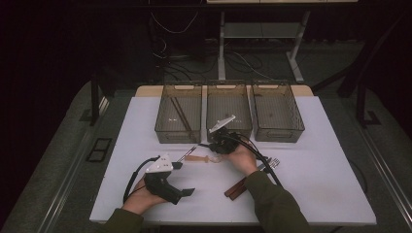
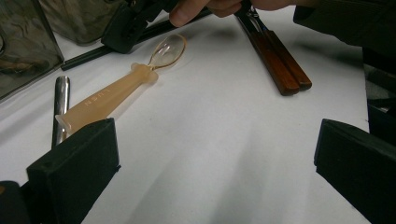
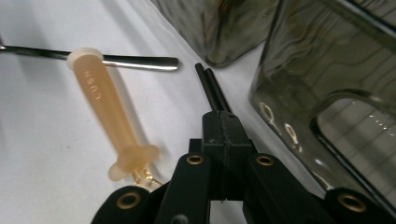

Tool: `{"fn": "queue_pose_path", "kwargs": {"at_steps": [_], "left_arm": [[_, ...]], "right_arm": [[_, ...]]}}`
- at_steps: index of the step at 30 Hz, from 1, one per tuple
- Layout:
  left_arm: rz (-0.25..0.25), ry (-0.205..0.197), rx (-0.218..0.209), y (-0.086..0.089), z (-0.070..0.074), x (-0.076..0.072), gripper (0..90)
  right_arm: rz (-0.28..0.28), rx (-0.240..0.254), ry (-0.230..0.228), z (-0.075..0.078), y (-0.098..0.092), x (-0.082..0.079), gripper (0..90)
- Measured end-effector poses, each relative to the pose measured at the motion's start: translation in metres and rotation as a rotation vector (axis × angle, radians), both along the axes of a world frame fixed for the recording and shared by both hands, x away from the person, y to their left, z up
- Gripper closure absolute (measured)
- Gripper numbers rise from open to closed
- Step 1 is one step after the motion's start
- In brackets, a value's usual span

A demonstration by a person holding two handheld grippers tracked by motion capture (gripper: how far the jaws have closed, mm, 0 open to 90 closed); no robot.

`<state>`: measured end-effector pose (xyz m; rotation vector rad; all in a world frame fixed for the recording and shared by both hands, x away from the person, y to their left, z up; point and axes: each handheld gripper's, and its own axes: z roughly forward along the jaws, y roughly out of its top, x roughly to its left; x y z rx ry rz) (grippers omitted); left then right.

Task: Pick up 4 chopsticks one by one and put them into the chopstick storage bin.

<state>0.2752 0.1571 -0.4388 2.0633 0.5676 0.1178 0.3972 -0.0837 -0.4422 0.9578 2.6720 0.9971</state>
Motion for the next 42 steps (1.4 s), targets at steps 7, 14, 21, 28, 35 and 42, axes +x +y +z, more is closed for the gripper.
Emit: {"fn": "queue_pose_path", "kwargs": {"at_steps": [7,14,21,28,35,42], "left_arm": [[0.001,0.002,-0.003,0.000,0.000,0.000,0.0],[0.003,0.000,0.000,0.000,-0.001,0.000,0.0],[0.011,0.007,0.002,-0.001,-0.001,0.000,0.0],[0.018,0.013,0.007,0.001,-0.002,0.002,0.0],[0.020,0.012,0.007,0.001,-0.002,0.001,0.0],[0.017,0.011,0.007,0.001,-0.002,0.001,0.0]], "right_arm": [[0.017,0.044,-0.007,0.014,-0.015,-0.004,90.0],[0.001,0.079,-0.027,0.034,-0.056,-0.011,81.3],[-0.010,0.077,-0.044,0.034,-0.100,-0.020,75.5],[-0.017,0.062,-0.039,0.020,-0.132,-0.028,73.7],[0.020,0.018,-0.056,0.013,-0.138,-0.034,78.8],[0.026,-0.016,-0.046,0.006,-0.144,-0.035,80.4]]}}
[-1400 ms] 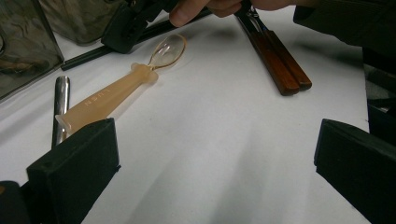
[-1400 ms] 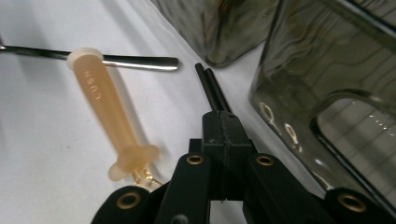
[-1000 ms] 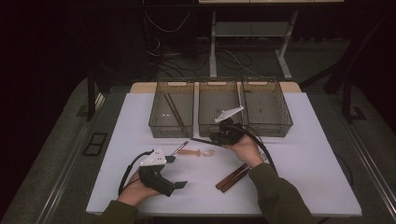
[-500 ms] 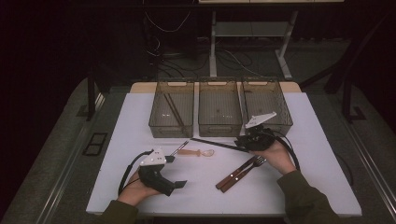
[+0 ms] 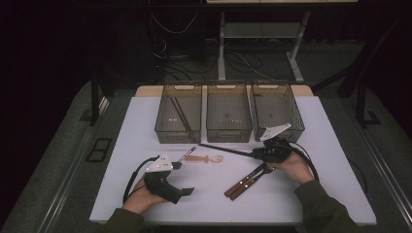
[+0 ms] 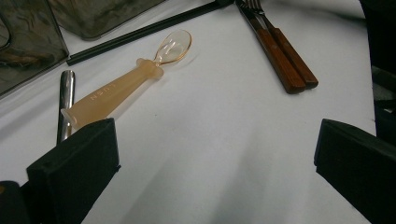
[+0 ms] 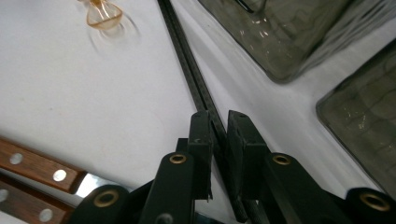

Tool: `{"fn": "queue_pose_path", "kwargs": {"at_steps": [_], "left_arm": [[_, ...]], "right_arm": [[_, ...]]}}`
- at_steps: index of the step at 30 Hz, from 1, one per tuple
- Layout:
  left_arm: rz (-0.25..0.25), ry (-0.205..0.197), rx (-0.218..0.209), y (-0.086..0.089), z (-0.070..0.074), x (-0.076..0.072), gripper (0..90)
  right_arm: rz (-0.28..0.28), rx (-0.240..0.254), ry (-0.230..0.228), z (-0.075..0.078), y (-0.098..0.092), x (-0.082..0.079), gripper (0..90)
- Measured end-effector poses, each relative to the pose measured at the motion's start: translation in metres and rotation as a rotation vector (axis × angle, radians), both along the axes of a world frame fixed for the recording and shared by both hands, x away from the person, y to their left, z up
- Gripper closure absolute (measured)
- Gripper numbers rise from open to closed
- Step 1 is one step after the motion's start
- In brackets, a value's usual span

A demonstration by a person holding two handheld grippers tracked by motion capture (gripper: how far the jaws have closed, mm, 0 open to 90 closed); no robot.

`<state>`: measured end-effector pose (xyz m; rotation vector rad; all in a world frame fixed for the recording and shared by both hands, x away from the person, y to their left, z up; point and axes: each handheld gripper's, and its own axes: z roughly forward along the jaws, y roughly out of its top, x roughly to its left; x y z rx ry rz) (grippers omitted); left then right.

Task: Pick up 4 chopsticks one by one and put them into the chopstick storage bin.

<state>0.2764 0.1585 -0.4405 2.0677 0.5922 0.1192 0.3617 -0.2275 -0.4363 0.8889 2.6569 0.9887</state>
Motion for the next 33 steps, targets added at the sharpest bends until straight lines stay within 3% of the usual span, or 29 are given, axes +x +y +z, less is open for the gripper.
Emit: {"fn": "queue_pose_path", "kwargs": {"at_steps": [23,33], "left_arm": [[-0.003,0.000,0.002,0.000,0.000,0.000,0.0],[-0.006,0.000,0.001,0.000,0.000,-0.001,0.0]], "right_arm": [[0.055,-0.001,0.012,-0.007,0.002,0.000,82.9],[0.126,0.011,0.026,-0.006,0.012,-0.005,84.5]]}}
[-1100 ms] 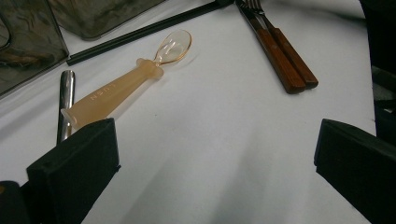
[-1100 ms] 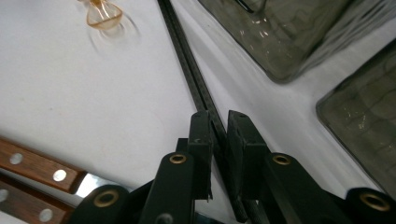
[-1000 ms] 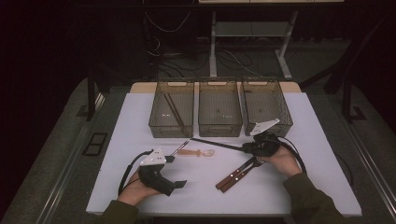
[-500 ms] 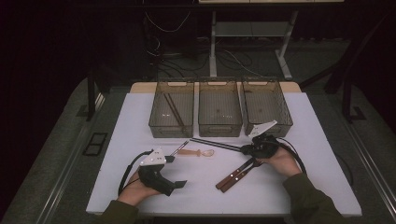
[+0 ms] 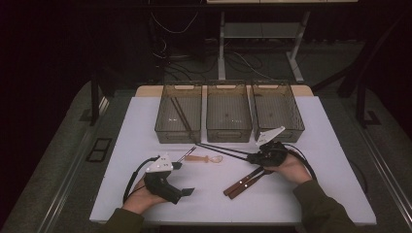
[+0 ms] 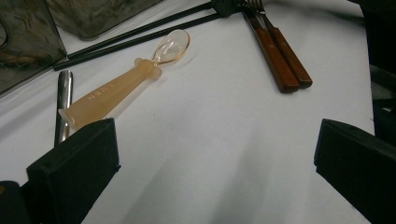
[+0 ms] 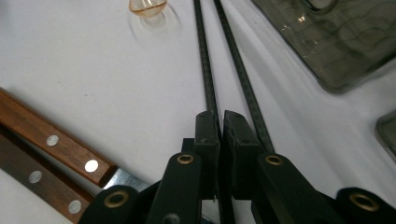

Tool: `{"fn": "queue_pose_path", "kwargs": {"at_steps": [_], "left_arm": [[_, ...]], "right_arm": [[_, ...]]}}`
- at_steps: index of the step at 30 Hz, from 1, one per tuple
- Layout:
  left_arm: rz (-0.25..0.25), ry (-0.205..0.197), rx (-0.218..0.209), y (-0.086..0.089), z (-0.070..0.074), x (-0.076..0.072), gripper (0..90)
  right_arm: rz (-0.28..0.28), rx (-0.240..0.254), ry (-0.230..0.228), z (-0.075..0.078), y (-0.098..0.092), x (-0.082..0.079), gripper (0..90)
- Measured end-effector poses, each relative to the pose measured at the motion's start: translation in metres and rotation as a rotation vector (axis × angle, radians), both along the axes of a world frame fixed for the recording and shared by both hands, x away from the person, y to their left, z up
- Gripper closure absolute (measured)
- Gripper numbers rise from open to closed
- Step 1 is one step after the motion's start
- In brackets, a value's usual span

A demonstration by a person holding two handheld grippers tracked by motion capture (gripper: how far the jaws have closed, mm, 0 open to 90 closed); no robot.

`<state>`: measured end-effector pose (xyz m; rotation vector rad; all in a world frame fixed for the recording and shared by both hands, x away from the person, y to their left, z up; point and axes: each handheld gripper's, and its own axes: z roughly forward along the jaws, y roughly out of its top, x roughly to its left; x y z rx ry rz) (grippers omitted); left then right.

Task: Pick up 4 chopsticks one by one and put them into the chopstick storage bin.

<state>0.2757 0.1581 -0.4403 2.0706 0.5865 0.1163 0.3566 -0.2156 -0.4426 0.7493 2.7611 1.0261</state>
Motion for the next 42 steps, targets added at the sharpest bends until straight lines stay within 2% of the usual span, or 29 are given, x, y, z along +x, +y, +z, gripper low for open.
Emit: {"fn": "queue_pose_path", "kwargs": {"at_steps": [3,7,10,15,21,26,35,42], "left_arm": [[0.000,0.000,-0.001,0.000,0.000,0.000,0.0],[0.000,0.000,-0.001,0.000,0.000,0.000,0.0],[-0.001,0.000,0.001,0.000,0.000,0.000,0.0],[-0.001,0.000,0.003,-0.001,0.000,0.000,0.0],[-0.001,0.000,0.001,0.000,0.000,0.000,0.0],[-0.002,0.001,0.003,0.000,0.000,0.000,0.0],[-0.003,0.001,0.002,0.000,0.000,0.000,0.0],[-0.001,0.000,0.002,0.000,0.000,0.000,0.0]], "right_arm": [[0.024,-0.010,-0.002,0.000,0.001,-0.001,84.6],[0.026,-0.012,0.000,0.000,0.002,-0.002,84.4],[0.013,0.019,-0.003,0.002,0.004,-0.002,81.2],[0.002,0.047,-0.010,0.002,0.013,0.000,80.8],[0.007,0.025,-0.027,-0.003,0.027,0.002,82.5],[0.035,-0.011,-0.073,-0.003,0.029,0.000,85.2],[0.050,-0.031,-0.093,-0.001,0.030,0.001,85.9],[0.047,-0.014,-0.079,0.005,0.027,0.000,85.9]]}}
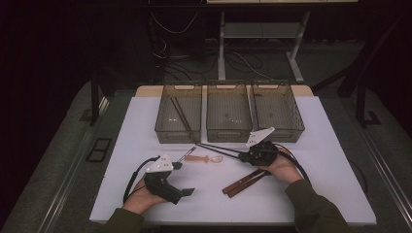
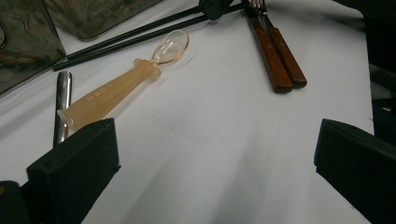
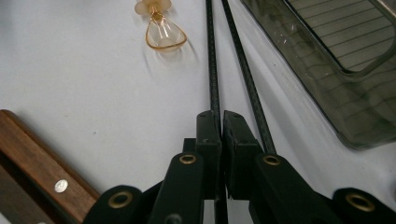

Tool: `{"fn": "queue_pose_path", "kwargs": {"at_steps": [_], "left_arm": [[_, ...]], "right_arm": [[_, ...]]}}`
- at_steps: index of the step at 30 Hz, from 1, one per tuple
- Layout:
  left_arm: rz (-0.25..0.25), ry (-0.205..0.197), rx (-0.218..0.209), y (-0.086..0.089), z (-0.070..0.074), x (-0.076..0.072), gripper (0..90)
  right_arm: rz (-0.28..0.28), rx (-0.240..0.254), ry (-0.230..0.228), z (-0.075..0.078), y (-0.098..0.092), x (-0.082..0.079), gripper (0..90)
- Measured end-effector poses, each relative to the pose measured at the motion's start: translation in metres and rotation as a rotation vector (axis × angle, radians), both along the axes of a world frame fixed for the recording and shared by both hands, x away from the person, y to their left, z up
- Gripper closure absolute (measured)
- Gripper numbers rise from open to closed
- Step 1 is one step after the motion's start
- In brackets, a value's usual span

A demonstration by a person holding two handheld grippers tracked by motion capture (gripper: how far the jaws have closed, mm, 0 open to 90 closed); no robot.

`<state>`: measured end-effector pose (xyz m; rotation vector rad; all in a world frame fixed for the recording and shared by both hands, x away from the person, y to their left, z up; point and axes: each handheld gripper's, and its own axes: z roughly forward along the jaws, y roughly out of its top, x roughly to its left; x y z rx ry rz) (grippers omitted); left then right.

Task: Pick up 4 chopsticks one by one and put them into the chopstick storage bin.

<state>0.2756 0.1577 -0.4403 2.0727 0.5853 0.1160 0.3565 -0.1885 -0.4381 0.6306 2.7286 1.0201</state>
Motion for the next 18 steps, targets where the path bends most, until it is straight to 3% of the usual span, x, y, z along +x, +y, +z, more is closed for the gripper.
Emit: {"fn": "queue_pose_path", "kwargs": {"at_steps": [18], "left_arm": [[0.001,-0.001,0.000,-0.001,0.000,0.000,0.0]], "right_arm": [[-0.027,0.107,0.012,0.019,-0.017,-0.004,85.9]]}}
